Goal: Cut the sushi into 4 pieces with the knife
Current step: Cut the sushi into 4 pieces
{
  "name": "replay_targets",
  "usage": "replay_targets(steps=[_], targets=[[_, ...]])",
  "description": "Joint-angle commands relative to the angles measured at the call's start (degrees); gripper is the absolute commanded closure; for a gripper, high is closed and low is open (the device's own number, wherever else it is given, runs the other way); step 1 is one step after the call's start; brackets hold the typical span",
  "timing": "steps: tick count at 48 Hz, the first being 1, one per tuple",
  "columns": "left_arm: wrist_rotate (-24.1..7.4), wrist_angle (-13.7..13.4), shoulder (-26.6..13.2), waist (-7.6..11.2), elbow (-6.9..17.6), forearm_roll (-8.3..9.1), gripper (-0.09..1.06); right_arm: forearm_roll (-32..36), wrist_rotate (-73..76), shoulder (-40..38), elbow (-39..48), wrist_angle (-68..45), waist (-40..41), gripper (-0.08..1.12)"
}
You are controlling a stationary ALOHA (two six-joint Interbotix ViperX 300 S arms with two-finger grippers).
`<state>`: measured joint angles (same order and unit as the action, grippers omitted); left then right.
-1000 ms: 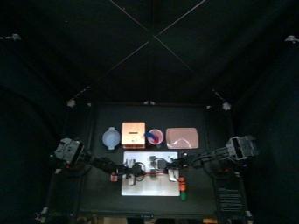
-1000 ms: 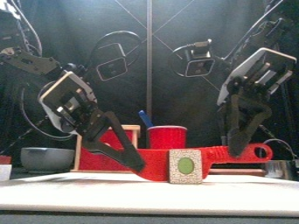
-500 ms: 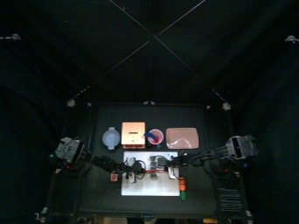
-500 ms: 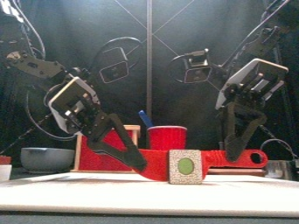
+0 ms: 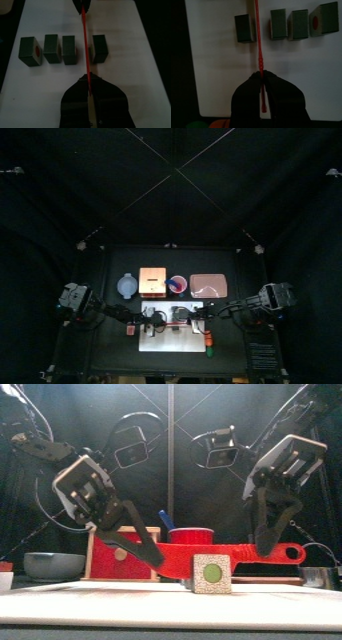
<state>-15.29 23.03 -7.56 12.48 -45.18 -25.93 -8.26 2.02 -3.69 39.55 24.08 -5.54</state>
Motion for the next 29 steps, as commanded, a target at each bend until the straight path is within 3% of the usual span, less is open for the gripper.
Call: replay_targets(steps=[1,15,29], targets=[[0.0,0.53,2.81,-0.18,1.76,0.26,0.44,0.18,0.09,-3.34,-2.02,0.26,0.18,0.93],[0.0,0.53,6.86,-0.62,1.58,0.18,0.27,-0.62,0.18,-11.07,-0.18,3.78,0.0,0.93],[0.09,0.79,14.77,-0.97,-3.78,-0.09,0.27,-8.88,0.53,-27.07,8.44,13.97,0.18,0.92]])
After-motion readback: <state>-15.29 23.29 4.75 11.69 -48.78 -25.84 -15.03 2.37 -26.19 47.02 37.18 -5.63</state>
